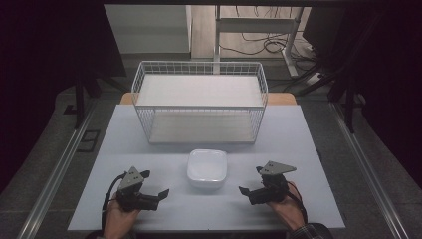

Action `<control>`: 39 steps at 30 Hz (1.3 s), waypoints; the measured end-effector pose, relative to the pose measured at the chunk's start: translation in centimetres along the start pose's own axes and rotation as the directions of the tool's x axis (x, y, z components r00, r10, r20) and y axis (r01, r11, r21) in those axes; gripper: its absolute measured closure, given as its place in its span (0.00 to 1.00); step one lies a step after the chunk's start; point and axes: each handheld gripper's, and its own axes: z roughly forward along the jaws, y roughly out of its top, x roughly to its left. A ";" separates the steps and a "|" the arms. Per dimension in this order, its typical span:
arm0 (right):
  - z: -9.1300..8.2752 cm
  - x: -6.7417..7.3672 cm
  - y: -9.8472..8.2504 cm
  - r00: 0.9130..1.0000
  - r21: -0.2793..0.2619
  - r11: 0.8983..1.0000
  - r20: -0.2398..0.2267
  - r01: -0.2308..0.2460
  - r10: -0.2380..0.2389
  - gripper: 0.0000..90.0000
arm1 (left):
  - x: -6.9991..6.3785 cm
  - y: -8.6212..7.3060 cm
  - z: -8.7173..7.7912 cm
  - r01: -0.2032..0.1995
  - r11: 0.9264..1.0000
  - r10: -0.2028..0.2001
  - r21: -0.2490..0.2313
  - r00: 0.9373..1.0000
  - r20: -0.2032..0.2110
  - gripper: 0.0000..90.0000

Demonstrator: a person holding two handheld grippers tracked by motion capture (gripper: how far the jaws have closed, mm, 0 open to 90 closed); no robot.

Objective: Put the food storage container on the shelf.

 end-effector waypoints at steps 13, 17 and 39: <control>0.9 -0.4 2.0 0.998 -0.056 0.997 -0.031 -0.050 0.048 0.02 | 0.0 3.0 2.0 0.012 1.000 -0.011 -0.014 0.995 0.101 0.03; 1.0 -0.3 2.7 0.997 -0.064 0.996 -0.048 -0.060 0.057 0.02 | -0.3 4.4 3.2 0.006 1.000 -0.007 0.013 0.995 0.095 0.02; 7.3 0.7 6.1 0.976 0.077 0.989 -0.166 -0.128 0.140 0.04 | 0.0 7.2 9.5 0.044 0.992 -0.070 0.120 0.971 0.228 0.08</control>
